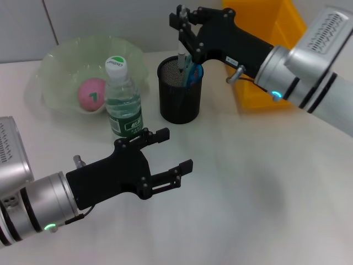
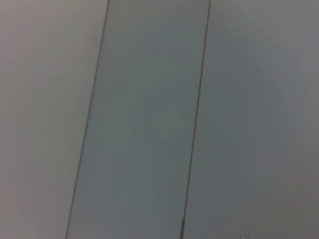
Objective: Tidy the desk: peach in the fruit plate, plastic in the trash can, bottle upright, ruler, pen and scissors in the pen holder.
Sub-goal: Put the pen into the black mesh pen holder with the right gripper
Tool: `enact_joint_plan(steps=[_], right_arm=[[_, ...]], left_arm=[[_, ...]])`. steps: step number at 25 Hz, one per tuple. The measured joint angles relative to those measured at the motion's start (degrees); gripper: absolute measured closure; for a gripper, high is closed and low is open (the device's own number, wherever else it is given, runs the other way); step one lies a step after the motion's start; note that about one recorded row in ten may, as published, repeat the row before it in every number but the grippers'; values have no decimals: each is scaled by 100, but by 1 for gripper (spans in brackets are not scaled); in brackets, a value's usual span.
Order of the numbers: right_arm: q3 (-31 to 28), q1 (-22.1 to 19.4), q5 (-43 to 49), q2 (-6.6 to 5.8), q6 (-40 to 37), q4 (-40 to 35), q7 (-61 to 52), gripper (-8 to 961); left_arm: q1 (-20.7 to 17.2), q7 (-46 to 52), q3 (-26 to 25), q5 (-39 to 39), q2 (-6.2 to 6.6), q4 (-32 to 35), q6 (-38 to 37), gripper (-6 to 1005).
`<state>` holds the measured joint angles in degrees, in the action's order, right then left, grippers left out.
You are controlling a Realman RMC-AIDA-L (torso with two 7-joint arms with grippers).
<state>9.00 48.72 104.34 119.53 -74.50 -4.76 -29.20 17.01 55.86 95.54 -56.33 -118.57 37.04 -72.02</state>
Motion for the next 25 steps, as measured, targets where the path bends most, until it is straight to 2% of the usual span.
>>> enact_joint_plan(steps=[8, 25], right_arm=[[148, 312, 26, 0, 944, 301, 97, 725], [145, 301, 17, 9, 1405, 416, 99, 692]], left_arm=[[56, -2, 3, -1, 1, -61, -4, 186], [33, -5, 8, 1, 1, -56, -57, 187]])
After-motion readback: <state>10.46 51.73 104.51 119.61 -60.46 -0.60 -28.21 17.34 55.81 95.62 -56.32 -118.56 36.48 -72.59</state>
